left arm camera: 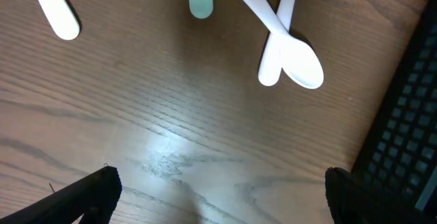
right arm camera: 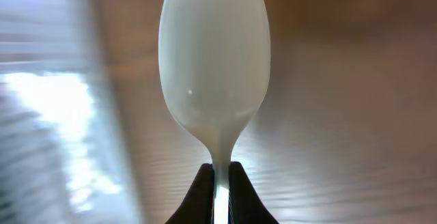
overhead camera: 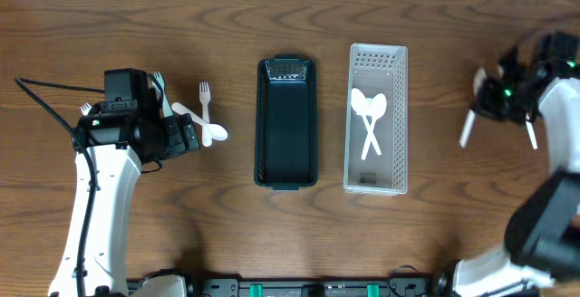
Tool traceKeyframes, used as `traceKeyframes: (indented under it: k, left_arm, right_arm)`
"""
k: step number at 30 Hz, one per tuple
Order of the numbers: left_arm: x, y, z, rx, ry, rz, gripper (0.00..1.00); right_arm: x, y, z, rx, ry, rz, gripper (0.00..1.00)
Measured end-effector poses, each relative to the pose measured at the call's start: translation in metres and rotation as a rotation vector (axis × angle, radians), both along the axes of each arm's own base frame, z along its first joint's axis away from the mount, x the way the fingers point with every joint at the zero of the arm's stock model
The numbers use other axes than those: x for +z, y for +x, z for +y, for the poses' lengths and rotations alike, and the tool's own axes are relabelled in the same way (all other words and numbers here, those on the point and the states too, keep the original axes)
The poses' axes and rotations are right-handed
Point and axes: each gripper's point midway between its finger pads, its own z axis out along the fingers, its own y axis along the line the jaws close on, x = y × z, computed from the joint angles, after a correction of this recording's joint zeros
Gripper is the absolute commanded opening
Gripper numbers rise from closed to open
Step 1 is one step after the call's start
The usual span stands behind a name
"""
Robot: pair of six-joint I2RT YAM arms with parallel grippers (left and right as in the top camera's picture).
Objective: Pack container
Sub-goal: 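Drop the third spoon into the white basket, then grasp the last white spoon with the right gripper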
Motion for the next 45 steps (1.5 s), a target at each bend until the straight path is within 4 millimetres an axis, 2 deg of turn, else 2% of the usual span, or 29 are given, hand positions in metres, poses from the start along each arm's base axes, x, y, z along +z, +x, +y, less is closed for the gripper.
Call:
traceKeyframes:
  k: [2, 4, 6, 7, 10, 12, 14, 16, 18, 19, 21, 24, 27, 30, 31, 33, 34, 36, 38, 41, 45]
  left_arm:
    - [0.0, 0.0, 0.0, 0.0, 0.0, 0.0, 0.98]
    - [0.0, 0.0, 0.0, 0.0, 0.0, 0.0, 0.98]
    - [0.0, 0.0, 0.0, 0.0, 0.0, 0.0, 0.98]
    - [0.0, 0.0, 0.0, 0.0, 0.0, 0.0, 0.98]
    - [0.0, 0.0, 0.0, 0.0, 0.0, 0.0, 0.98]
    - [0.0, 0.0, 0.0, 0.0, 0.0, 0.0, 0.98]
    - [0.0, 0.0, 0.0, 0.0, 0.0, 0.0, 0.98]
    - [0.0, 0.0, 0.0, 0.0, 0.0, 0.0, 0.98]
    - [0.0, 0.0, 0.0, 0.0, 0.0, 0.0, 0.98]
    - [0.0, 0.0, 0.0, 0.0, 0.0, 0.0, 0.98]
    - [0.0, 0.0, 0.0, 0.0, 0.0, 0.0, 0.98]
    - [0.0, 0.0, 0.0, 0.0, 0.0, 0.0, 0.98]
    - [0.0, 0.0, 0.0, 0.0, 0.0, 0.0, 0.98]
    - [0.0, 0.0, 0.0, 0.0, 0.0, 0.0, 0.98]
    - [0.0, 0.0, 0.0, 0.0, 0.0, 0.0, 0.98]
    - [0.0, 0.0, 0.0, 0.0, 0.0, 0.0, 0.98]
    - [0.0, 0.0, 0.0, 0.0, 0.0, 0.0, 0.98]
    - [0.0, 0.0, 0.0, 0.0, 0.0, 0.0, 0.98]
    - [0.0, 0.0, 0.0, 0.0, 0.0, 0.0, 0.98]
    - [0.0, 0.0, 0.0, 0.0, 0.0, 0.0, 0.98]
    - [0.0, 0.0, 0.0, 0.0, 0.0, 0.0, 0.98]
  right_arm:
    - [0.038, 0.007, 0.035, 0.068, -0.012, -0.114, 0.01]
    - [0.062, 0.009, 0.069, 0.127, -0.01, -0.184, 0.01]
    - [0.07, 0.008, 0.102, 0.176, -0.004, -0.203, 0.01]
    - [0.069, 0.008, 0.112, 0.187, -0.006, -0.199, 0.01]
    - [0.05, 0.012, 0.148, 0.22, -0.022, -0.165, 0.01]
    - [0.025, 0.014, 0.168, 0.237, -0.035, -0.125, 0.04]
    - [-0.002, 0.013, 0.18, 0.243, -0.05, -0.071, 0.36]
    - [-0.032, 0.008, 0.186, 0.242, -0.07, 0.003, 0.41]
    - [-0.051, 0.008, 0.186, 0.232, -0.086, 0.04, 0.51]
    - [-0.057, 0.009, 0.183, 0.222, -0.099, 0.05, 0.59]
    - [-0.06, 0.012, 0.173, 0.2, -0.128, 0.048, 0.72]
    - [-0.043, 0.028, 0.152, 0.174, -0.168, -0.036, 0.85]
    - [-0.012, 0.047, 0.109, 0.111, -0.228, -0.149, 0.86]
    - [0.029, 0.059, 0.034, -0.006, -0.33, -0.264, 0.87]
    - [0.041, 0.058, -0.001, -0.058, -0.374, -0.288, 0.87]
    - [0.049, 0.052, -0.049, -0.134, -0.431, -0.293, 0.84]
    - [0.049, 0.045, -0.075, -0.175, -0.451, -0.279, 0.82]
    - [0.04, 0.03, -0.113, -0.219, -0.465, -0.238, 0.78]
    - [0.027, 0.021, -0.135, -0.228, -0.451, -0.203, 0.77]
    - [0.001, 0.013, -0.151, -0.207, -0.426, -0.145, 0.77]
    - [-0.049, 0.005, -0.164, -0.159, -0.384, -0.043, 0.83]
